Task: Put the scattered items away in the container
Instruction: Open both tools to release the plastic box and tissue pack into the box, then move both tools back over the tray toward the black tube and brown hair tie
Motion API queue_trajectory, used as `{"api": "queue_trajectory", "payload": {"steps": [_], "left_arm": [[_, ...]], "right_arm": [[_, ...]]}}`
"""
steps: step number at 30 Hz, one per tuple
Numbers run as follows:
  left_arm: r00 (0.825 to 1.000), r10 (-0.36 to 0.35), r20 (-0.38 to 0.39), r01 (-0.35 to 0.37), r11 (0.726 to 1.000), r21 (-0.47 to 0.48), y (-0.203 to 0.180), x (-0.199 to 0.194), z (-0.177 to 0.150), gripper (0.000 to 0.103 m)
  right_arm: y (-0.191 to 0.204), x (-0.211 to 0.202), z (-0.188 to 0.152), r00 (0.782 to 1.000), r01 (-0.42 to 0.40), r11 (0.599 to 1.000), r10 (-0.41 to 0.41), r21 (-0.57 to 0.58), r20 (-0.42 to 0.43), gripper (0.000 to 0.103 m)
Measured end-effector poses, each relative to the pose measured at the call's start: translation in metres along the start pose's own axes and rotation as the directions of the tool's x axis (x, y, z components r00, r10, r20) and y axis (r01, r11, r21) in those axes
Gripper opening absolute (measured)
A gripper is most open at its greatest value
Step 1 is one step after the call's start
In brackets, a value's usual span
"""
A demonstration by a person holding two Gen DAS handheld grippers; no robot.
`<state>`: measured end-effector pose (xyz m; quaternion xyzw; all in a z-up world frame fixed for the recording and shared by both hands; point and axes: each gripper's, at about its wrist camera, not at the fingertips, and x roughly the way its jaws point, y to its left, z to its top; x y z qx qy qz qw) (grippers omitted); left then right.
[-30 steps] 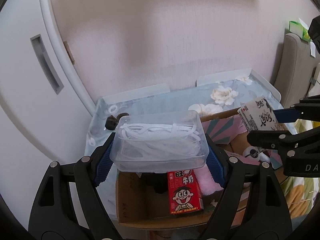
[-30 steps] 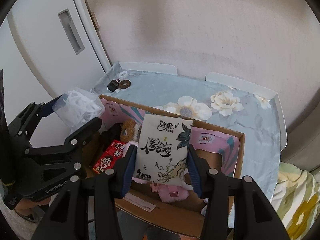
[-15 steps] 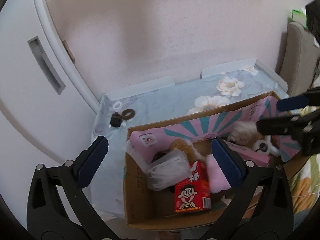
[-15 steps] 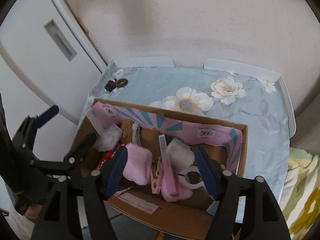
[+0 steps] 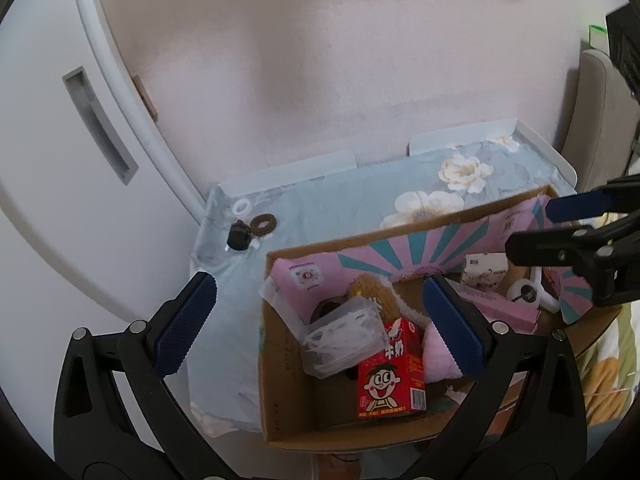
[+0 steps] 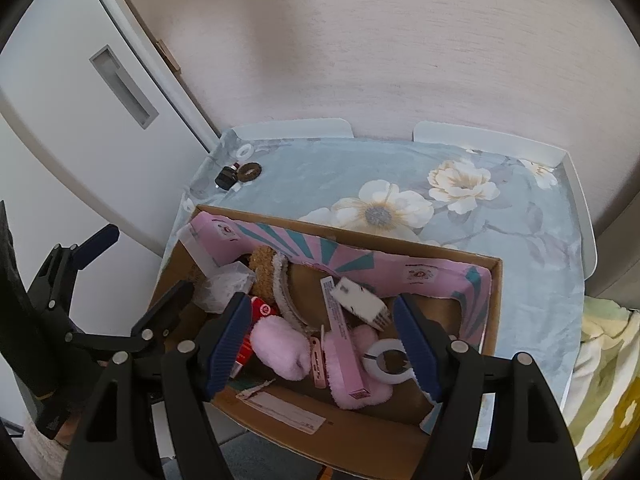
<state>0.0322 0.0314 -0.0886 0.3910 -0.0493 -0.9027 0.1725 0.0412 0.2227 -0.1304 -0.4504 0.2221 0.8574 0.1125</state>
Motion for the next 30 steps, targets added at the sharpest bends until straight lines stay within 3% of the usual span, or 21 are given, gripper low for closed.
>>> {"api": "queue_trajectory", "payload": {"steps": [7, 21, 25, 30], "left_arm": [[1.000, -0.009, -0.014, 0.008, 0.998, -0.062, 0.024, 0.002, 0.008, 0.103], [0.997, 0.070, -0.011, -0.071, 0.987, -0.145, 0.097, 0.025, 0.029, 0.103], [0.996, 0.085, -0.019, -0.087, 0.981, -0.173, 0.117, 0.044, 0.032, 0.103], [0.996, 0.085, -0.020, -0.087, 0.988, -0.129, 0.126, 0.076, 0.035, 0.103]], "right_arm": [[0.014, 0.005, 0.011, 1.000, -0.007, 0.999, 0.007, -0.040, 0.006, 0.069], [0.049, 0.016, 0.066, 0.999, -0.019, 0.986, 0.027, -0.163, 0.044, 0.069], [0.061, 0.031, 0.083, 0.998, -0.054, 0.975, 0.061, -0.217, 0.024, 0.069], [0.071, 0.049, 0.113, 0.991, -0.134, 0.937, 0.135, -0.323, -0.020, 0.069]]}}
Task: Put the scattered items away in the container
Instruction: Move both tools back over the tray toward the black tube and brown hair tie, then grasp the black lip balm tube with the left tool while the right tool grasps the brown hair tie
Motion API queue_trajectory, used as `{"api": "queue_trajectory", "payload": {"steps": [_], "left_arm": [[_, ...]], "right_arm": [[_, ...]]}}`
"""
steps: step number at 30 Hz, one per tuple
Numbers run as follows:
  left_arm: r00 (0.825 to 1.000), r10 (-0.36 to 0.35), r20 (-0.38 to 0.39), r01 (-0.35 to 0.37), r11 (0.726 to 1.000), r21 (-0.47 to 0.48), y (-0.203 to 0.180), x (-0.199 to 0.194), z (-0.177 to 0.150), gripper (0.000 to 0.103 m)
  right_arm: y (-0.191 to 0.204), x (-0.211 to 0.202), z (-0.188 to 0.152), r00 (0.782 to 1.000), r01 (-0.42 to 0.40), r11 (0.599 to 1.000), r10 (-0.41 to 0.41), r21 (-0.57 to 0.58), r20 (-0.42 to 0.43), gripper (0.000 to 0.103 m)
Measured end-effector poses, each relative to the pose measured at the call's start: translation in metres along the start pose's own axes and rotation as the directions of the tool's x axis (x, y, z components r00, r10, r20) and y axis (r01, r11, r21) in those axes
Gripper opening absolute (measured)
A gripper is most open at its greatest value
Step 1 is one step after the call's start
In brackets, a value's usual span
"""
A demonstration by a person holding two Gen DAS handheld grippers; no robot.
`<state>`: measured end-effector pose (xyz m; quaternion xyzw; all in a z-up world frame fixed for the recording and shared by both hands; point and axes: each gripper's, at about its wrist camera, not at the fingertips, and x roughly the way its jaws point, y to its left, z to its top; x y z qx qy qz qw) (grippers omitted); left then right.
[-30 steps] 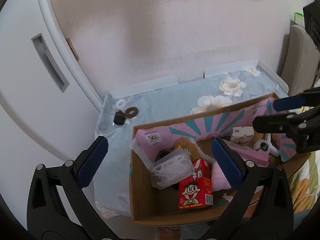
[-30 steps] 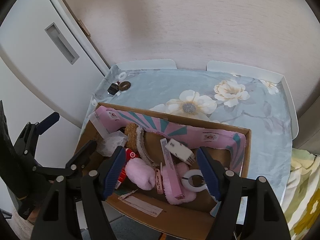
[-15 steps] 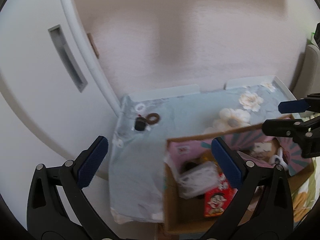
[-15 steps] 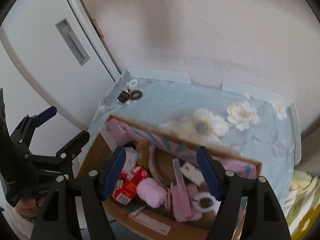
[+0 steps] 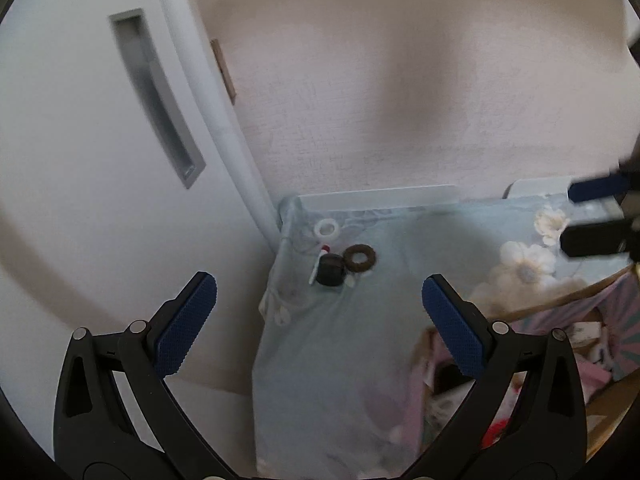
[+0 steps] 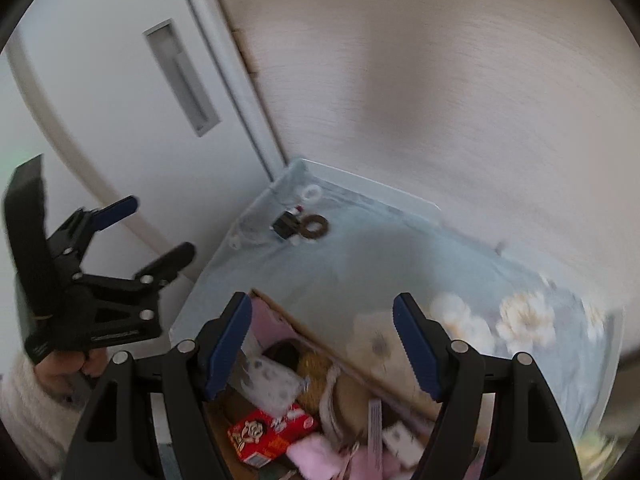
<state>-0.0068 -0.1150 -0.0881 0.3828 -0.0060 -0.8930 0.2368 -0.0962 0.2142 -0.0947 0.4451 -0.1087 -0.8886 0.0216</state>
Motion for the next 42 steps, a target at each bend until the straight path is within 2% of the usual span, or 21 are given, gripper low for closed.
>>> {"api": "queue_trajectory", "payload": {"steps": [4, 11, 14, 18, 21, 30, 33, 37, 42], "left_arm": [[1.000, -0.014, 0.001, 0.014, 0.999, 0.034, 0.002, 0.028, 0.003, 0.103], [0.999, -0.039, -0.020, 0.041, 0.994, 0.105, -0.003, 0.082, 0.002, 0.102], [0.998, -0.051, -0.038, 0.056, 0.986, 0.155, -0.011, 0.107, -0.006, 0.101], [0.997, -0.032, -0.066, 0.047, 0.973, 0.224, -0.023, 0.136, -0.017, 0.093], [0.995, -0.044, -0.085, 0.064, 0.966, 0.251, -0.030, 0.155, -0.021, 0.093], [0.978, -0.128, -0.163, 0.165, 0.957, 0.237, -0.035, 0.186, -0.033, 0.075], [0.978, -0.133, -0.161, 0.168, 0.959, 0.229, -0.035, 0.190, -0.034, 0.075], [0.977, -0.140, -0.159, 0.174, 0.958, 0.227, -0.034, 0.193, -0.036, 0.074], [0.973, -0.175, -0.154, 0.203, 0.961, 0.188, -0.030, 0.197, -0.039, 0.074]], "right_arm": [[-0.005, 0.019, 0.024, 0.998, -0.049, 0.996, 0.047, -0.078, -0.031, 0.069], [-0.013, 0.081, 0.057, 0.991, -0.076, 0.975, 0.051, -0.208, -0.125, 0.069], [-0.017, 0.116, 0.064, 0.985, -0.093, 0.968, 0.055, -0.234, -0.166, 0.069], [-0.019, 0.163, 0.069, 0.974, -0.134, 0.959, 0.081, -0.251, -0.211, 0.069], [-0.021, 0.196, 0.073, 0.965, -0.150, 0.955, 0.086, -0.255, -0.246, 0.069], [-0.010, 0.248, 0.075, 0.943, -0.207, 0.934, 0.112, -0.291, -0.313, 0.068], [-0.003, 0.258, 0.074, 0.938, -0.220, 0.923, 0.111, -0.316, -0.329, 0.063], [0.000, 0.272, 0.073, 0.932, -0.227, 0.919, 0.108, -0.322, -0.347, 0.046], [0.008, 0.276, 0.071, 0.937, -0.220, 0.905, 0.091, -0.365, -0.338, 0.045]]}}
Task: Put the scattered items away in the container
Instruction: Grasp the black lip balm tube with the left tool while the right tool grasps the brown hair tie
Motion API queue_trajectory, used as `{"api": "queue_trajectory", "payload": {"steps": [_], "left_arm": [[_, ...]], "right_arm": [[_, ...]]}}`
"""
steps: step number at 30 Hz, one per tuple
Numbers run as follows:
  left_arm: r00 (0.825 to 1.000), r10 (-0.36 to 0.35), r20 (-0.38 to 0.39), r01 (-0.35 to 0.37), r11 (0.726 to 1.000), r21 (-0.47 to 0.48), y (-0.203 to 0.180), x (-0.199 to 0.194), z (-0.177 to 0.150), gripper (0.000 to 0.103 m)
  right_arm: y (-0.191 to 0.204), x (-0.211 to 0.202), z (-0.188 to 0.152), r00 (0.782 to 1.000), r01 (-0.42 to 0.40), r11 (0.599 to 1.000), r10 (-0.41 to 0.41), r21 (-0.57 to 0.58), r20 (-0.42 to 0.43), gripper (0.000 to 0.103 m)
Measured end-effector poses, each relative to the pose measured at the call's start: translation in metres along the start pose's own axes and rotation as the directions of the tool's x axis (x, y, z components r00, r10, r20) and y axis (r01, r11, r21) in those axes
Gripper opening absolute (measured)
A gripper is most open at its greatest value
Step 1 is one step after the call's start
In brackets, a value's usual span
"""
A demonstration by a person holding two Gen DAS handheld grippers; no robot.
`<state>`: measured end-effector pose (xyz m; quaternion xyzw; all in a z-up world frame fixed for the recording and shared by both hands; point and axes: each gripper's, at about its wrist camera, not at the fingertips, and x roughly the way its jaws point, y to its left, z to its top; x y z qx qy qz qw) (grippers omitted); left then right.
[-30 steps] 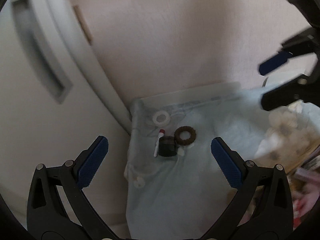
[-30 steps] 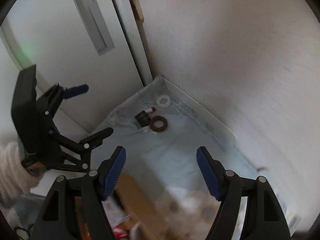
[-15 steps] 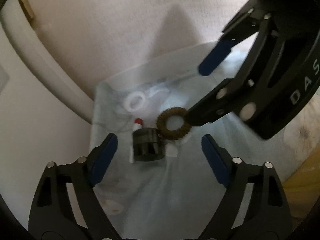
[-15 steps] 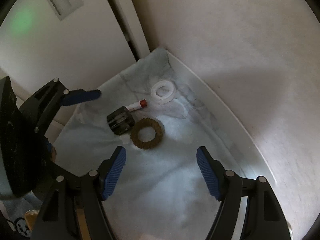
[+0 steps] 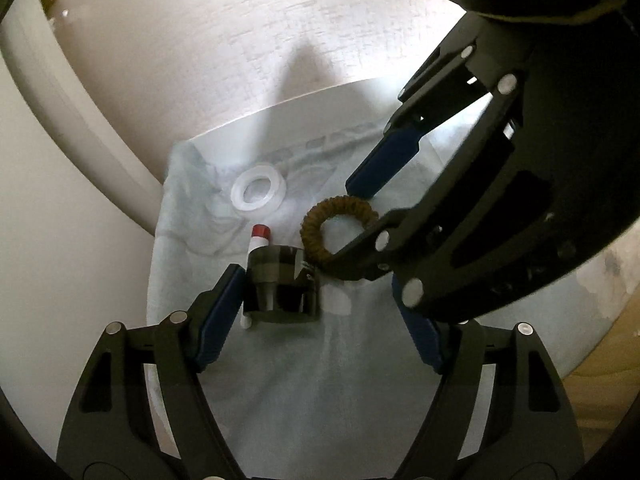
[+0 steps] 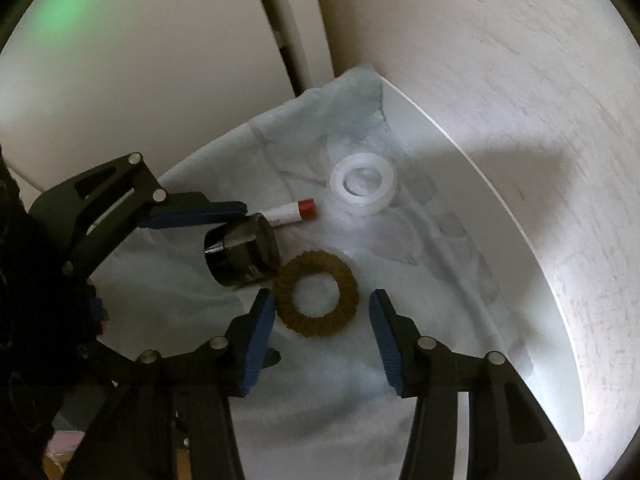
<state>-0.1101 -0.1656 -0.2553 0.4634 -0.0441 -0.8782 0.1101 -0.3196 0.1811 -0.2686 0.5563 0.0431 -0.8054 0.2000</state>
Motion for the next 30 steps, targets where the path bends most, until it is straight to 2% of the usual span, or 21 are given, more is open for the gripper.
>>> {"api": "queue_trajectory", "payload": {"steps": [3, 5, 8, 10, 14, 21, 25, 27, 30], "left_arm": [[1.000, -0.024, 0.003, 0.024, 1.000, -0.018, 0.002, 0.002, 0.000, 0.074], [0.999, -0.044, 0.002, 0.044, 0.999, -0.028, 0.004, 0.004, 0.000, 0.073], [0.998, -0.069, 0.003, 0.069, 0.996, -0.050, 0.008, 0.006, 0.002, 0.060], [0.997, -0.080, -0.002, 0.079, 0.995, -0.065, 0.012, 0.008, 0.004, 0.045], [0.992, -0.126, -0.016, 0.123, 0.982, -0.146, 0.024, 0.014, 0.006, 0.033], [0.990, -0.140, -0.022, 0.134, 0.976, -0.170, 0.024, 0.016, 0.007, 0.033], [0.990, -0.139, -0.020, 0.133, 0.974, -0.182, 0.022, 0.016, 0.007, 0.032], [0.990, -0.142, -0.021, 0.136, 0.973, -0.188, 0.022, 0.016, 0.006, 0.032], [0.990, -0.140, -0.020, 0.134, 0.973, -0.189, 0.020, 0.015, 0.007, 0.032]], "right_arm": [[0.007, 0.001, 0.000, 1.000, 0.026, 0.999, -0.026, -0.045, 0.006, 0.041], [0.009, 0.001, 0.000, 1.000, 0.025, 0.998, -0.024, -0.063, 0.008, 0.031], [0.008, -0.001, 0.000, 1.000, 0.019, 0.998, -0.018, -0.053, 0.011, 0.021], [0.006, -0.003, -0.001, 1.000, 0.020, 0.999, -0.020, -0.035, 0.011, 0.018], [-0.001, -0.010, -0.004, 0.999, 0.029, 1.000, -0.029, 0.000, 0.016, 0.014], [-0.006, -0.021, -0.008, 0.999, 0.036, 0.999, -0.037, 0.035, 0.030, 0.009], [-0.007, -0.023, -0.007, 1.000, -0.008, 0.998, 0.007, 0.058, 0.024, 0.009], [-0.004, -0.023, -0.007, 0.999, 0.006, 0.999, -0.007, 0.051, 0.037, 0.010], [-0.003, -0.013, -0.005, 0.999, 0.040, 0.998, -0.040, 0.049, 0.000, 0.009]]}}
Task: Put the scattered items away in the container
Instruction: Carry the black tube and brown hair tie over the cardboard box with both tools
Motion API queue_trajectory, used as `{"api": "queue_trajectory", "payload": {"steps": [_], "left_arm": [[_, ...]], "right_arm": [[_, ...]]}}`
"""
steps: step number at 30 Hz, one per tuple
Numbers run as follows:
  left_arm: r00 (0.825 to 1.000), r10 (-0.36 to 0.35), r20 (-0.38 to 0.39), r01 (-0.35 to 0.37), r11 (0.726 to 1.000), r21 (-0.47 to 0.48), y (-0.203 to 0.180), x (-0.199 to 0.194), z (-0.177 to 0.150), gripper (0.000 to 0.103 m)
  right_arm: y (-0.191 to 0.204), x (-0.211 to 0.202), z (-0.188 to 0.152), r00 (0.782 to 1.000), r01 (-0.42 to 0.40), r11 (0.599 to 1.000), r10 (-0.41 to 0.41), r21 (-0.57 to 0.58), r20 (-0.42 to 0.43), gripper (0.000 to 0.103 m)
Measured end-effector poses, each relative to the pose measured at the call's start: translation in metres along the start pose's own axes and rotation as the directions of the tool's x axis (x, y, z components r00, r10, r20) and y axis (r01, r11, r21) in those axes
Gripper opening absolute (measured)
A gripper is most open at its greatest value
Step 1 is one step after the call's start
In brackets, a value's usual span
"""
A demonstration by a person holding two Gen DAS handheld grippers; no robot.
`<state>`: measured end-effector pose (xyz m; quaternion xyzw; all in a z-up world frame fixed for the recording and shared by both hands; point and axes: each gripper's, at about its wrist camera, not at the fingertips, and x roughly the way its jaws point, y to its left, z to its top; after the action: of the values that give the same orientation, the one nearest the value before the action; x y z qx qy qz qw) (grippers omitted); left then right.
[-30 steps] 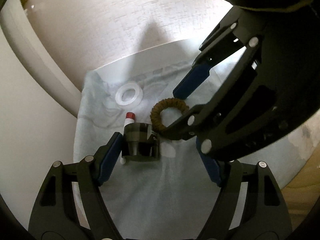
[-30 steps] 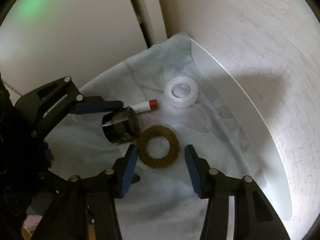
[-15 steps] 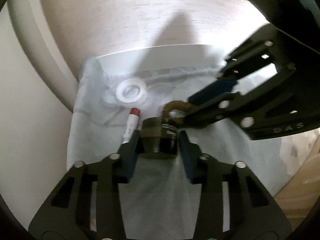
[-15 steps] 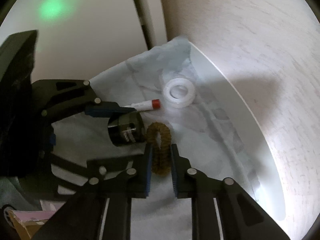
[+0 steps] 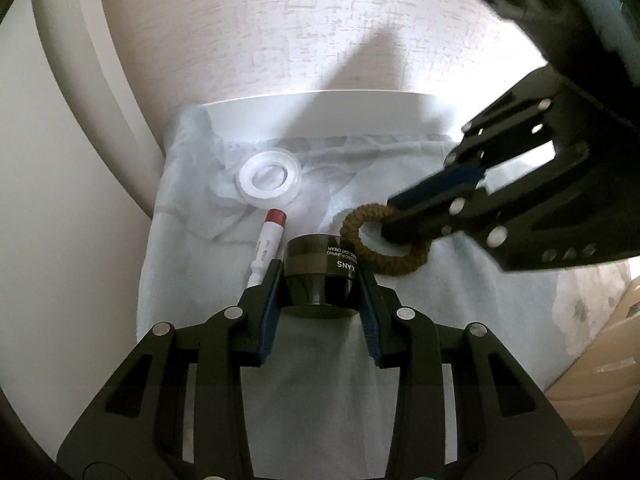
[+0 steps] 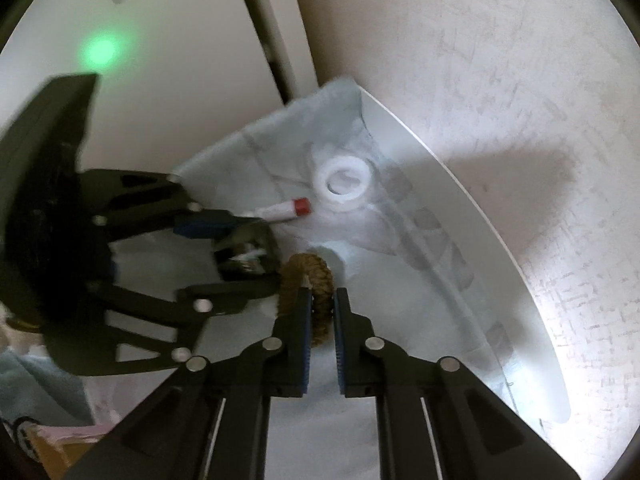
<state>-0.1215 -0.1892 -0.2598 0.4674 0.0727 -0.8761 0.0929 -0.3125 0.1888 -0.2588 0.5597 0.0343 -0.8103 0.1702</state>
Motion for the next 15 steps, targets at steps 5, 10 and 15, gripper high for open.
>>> {"api": "queue_trajectory", "payload": {"steps": [5, 10, 15], "left_arm": [[1.000, -0.002, 0.017, 0.002, 1.000, -0.014, -0.003, -0.011, 0.005, 0.032], [0.998, -0.008, 0.059, 0.011, 0.999, -0.037, -0.007, -0.035, 0.011, 0.032], [0.995, 0.007, 0.096, -0.006, 1.000, -0.019, -0.018, -0.061, 0.023, 0.032]], "right_arm": [[0.005, -0.003, 0.000, 1.000, 0.007, 1.000, -0.008, 0.008, 0.013, 0.009], [0.013, -0.038, 0.001, 0.997, 0.030, 0.999, -0.031, 0.020, 0.065, 0.009], [0.030, -0.088, -0.005, 0.990, 0.056, 0.998, -0.059, 0.031, 0.130, 0.009]]}}
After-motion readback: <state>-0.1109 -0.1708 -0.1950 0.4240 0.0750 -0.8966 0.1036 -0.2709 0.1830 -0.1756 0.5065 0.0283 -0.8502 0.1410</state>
